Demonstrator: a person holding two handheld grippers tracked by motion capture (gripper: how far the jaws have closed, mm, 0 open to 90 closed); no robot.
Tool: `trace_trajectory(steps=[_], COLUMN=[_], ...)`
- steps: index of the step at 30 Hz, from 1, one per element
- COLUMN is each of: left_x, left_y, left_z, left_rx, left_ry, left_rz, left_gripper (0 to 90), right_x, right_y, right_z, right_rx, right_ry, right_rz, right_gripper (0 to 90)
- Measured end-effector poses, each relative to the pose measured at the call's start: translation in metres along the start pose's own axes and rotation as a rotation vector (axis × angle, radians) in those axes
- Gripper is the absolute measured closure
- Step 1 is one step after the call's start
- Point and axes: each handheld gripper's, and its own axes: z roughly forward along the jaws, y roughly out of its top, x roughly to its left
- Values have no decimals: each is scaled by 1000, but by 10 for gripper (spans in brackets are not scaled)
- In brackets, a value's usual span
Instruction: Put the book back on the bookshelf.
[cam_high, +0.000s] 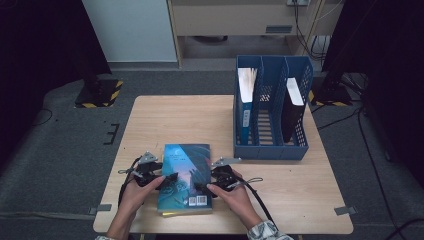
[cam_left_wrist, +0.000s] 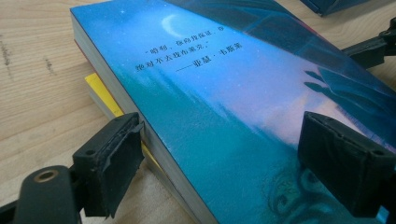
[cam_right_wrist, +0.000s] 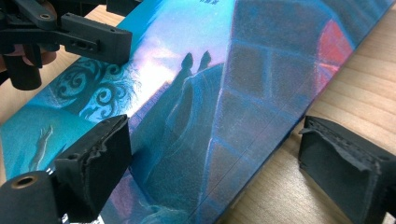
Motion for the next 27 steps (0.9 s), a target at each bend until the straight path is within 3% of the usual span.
trace_trajectory(steps=[4, 15, 27], left_x=[1, 1, 3], left_y=[1, 1, 0], left_z=[1, 1, 0], left_rx=[-1, 0, -6], left_ry=[-4, -9, -21], left_rz=[8, 15, 23], left_gripper=[130, 129, 130], right_x=[-3, -10, -13], right_y=[0, 3, 7], right_z=[1, -1, 4], right_rx=[6, 47, 47], right_ry=[15, 67, 68], right_rz=[9, -37, -60], right_gripper=[86, 79, 31])
